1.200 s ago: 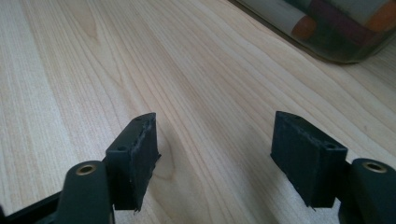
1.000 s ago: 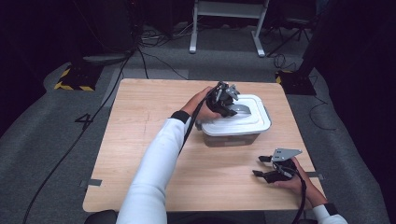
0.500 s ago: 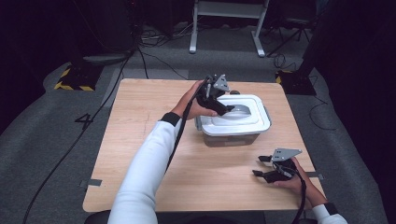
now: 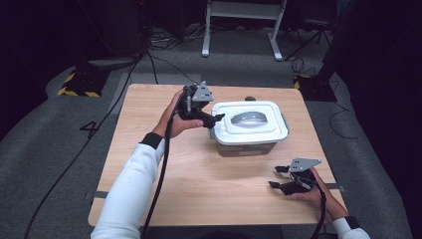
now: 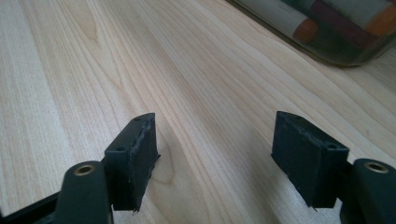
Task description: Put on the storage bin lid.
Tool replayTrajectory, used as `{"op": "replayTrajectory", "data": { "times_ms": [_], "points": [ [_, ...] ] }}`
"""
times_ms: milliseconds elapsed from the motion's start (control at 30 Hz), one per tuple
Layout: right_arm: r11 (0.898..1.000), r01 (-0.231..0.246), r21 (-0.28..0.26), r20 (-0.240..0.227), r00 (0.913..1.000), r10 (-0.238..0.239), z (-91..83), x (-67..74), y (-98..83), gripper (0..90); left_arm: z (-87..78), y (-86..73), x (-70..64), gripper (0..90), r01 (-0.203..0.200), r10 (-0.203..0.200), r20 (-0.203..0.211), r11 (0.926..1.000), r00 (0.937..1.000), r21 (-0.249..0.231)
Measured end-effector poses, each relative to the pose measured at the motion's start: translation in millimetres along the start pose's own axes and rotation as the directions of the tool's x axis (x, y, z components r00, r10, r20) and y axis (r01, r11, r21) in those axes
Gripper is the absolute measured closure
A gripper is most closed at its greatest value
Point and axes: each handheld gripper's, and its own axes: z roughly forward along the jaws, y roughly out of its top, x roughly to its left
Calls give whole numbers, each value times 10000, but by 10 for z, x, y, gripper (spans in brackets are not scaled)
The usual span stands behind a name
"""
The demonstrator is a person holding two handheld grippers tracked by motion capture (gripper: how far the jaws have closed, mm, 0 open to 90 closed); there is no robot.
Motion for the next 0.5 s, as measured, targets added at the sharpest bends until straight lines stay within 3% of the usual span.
{"op": "replayTrajectory", "data": {
  "times_ms": [200, 267, 400, 433, 500],
  "points": [
    [10000, -27, -41, -39, 10000, 27, -4, -7, -7, 312, -212, -196, -26, 161, -163, 172, -555, 9997, 9983, 168],
    [10000, -22, -42, -21, 10000, 22, -2, -6, -6, 312, -296, -352, -69, 160, -284, 315, -802, 9988, 9963, 396],
    [10000, -40, -78, 9, 10000, 40, 2, -8, -7, 312, -366, -599, -149, 160, -318, 401, -927, 9955, 9949, 889],
    [10000, -40, -88, 22, 10000, 40, 2, -5, -9, 312, -366, -599, -149, 160, -318, 401, -927, 9955, 9949, 889],
    [9999, -37, -117, 28, 10000, 38, 3, -5, -12, 312, -382, -794, -224, 161, -39, 137, -830, 9932, 9965, 1164]
  ]
}}
